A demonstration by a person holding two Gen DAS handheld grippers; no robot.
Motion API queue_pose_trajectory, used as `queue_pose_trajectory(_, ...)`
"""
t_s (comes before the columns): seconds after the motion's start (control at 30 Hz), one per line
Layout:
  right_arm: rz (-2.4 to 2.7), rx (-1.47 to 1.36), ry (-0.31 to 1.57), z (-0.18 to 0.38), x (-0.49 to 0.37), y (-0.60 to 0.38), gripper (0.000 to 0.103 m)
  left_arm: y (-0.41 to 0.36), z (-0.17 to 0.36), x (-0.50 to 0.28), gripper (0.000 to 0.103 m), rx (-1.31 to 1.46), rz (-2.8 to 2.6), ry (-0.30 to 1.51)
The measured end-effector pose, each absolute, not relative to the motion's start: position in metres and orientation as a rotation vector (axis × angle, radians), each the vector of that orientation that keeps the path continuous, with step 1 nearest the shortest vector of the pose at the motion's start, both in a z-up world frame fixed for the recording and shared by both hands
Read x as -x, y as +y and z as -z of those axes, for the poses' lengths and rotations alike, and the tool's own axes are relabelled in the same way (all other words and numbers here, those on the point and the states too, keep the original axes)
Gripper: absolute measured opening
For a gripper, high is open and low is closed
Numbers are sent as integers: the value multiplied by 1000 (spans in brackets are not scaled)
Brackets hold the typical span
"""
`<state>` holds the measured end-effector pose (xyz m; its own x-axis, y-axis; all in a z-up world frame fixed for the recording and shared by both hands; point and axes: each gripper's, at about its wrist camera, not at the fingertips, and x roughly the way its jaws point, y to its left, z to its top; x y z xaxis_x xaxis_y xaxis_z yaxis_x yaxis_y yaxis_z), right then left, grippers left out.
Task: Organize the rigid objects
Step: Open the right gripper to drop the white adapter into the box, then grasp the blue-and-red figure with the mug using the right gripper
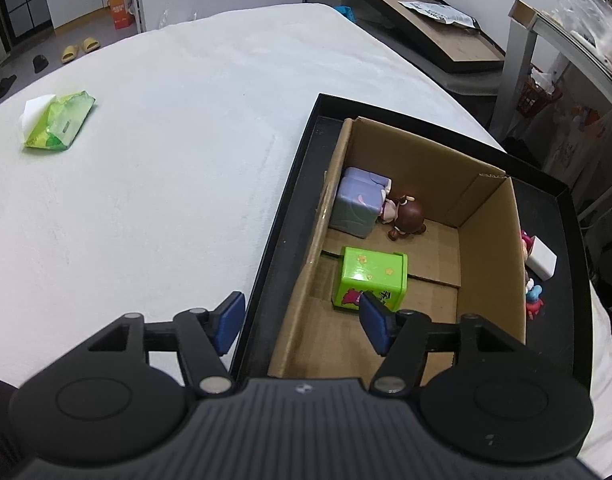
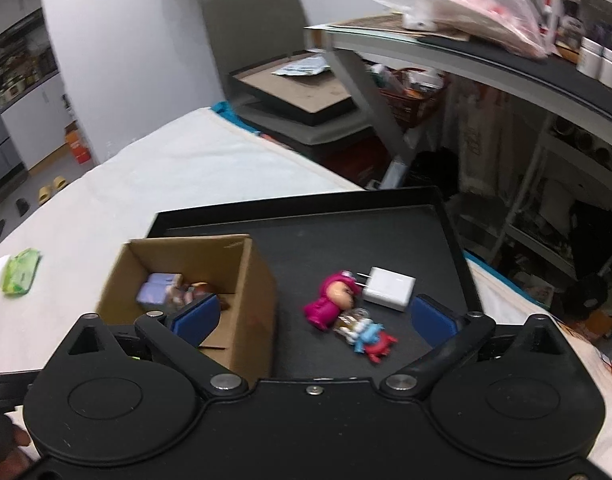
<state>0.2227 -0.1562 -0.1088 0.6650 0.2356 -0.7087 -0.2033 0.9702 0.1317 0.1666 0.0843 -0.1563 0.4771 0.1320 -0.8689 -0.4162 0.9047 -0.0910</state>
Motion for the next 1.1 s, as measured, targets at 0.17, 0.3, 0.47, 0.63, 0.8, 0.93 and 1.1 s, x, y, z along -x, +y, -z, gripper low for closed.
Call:
queue_pose_trajectory(0.17,-260,-82,820,122,-226,-174,103,78,154,-172,62,278,-360,1028)
queue_pose_trajectory(0.3,-245,-139,830,132,-233,-192,103,75,156,-178,63,248,-384,1035)
queue_pose_trajectory(0.47,-229,-180,874,152,-246,-205,103,75,156,-182,63,229,-406,1041)
queue_pose_trajectory(0.63,-248,-176,910,169,-257,-203,103,73,158,-188,63,193,-417,1061)
queue_pose_trajectory(0.8,-251,-143,924,188,-265,-199,103,69,163,-195,63,155,-415,1080)
queue_pose_trajectory(0.93,-258,-85,944,201,-271,-193,103,67,166,-200,63,146,-425,1094)
queue_pose_trajectory(1.1,-269,22,952,214,-275,-181,103,65,168,-206,63,121,-440,1113)
